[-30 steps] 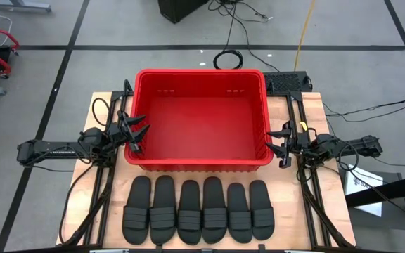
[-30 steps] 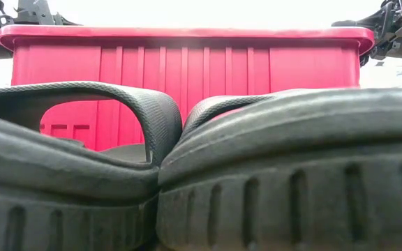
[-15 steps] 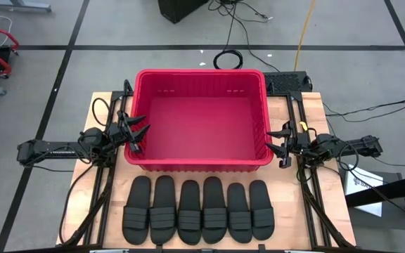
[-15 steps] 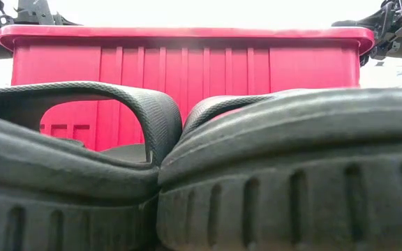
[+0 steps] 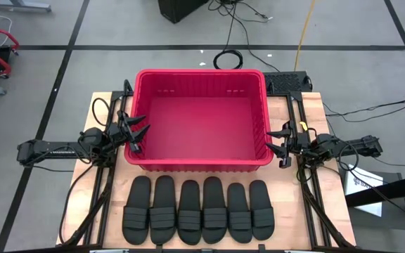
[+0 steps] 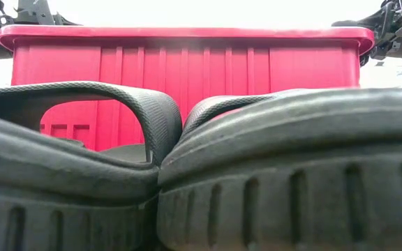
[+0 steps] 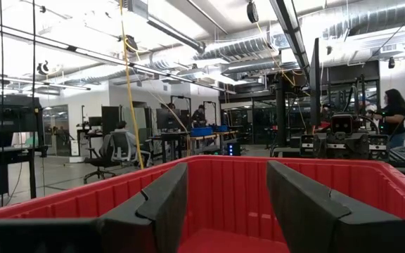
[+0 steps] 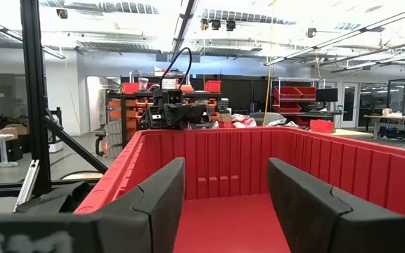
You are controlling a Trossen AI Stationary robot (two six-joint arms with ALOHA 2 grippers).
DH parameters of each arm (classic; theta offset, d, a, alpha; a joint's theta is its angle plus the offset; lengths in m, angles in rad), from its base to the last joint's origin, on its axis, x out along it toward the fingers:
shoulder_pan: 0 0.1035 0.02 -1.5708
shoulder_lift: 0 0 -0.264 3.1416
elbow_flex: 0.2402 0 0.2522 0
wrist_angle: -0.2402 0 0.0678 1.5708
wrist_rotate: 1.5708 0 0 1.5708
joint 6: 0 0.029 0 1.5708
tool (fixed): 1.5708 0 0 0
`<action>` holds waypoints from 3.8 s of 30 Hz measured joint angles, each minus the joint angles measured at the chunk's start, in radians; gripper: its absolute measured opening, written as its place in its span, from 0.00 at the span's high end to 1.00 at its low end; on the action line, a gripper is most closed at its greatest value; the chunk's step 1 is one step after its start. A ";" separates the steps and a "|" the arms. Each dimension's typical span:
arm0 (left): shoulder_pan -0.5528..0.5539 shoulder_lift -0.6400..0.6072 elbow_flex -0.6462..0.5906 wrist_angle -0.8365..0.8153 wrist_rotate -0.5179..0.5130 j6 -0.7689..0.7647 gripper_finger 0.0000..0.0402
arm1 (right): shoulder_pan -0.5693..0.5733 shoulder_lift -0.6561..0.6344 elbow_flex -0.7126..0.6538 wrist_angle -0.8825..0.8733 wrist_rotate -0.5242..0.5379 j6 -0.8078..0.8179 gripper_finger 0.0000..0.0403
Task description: Pick and place slides into bin
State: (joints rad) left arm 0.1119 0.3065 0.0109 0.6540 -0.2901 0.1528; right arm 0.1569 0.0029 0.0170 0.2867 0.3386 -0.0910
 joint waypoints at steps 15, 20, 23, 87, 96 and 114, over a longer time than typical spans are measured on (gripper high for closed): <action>0.000 0.000 0.000 0.000 0.000 -0.001 0.50 | 0.000 0.000 0.000 0.000 0.000 0.000 0.52; -0.001 0.000 0.000 0.002 0.005 -0.160 0.50 | 0.000 0.000 0.000 0.000 0.000 -0.004 0.52; 0.000 -0.001 0.002 0.020 -0.003 -0.295 0.50 | 0.000 0.000 0.000 0.000 0.000 -0.005 0.52; -0.001 0.157 0.824 -0.329 -0.048 -0.631 0.50 | 0.000 0.335 0.710 0.423 0.051 0.019 0.52; -0.001 0.371 1.173 -0.458 -0.080 -0.591 0.50 | 0.000 0.547 1.139 0.084 0.050 -0.023 0.52; -0.001 0.614 1.567 -0.606 -0.043 -0.573 0.50 | 0.002 1.052 2.189 -0.964 0.052 0.078 0.52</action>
State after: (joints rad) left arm 0.1108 0.9206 1.5780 0.0481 -0.3327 -0.4206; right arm 0.1585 1.0552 2.2063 -0.6770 0.3908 -0.0132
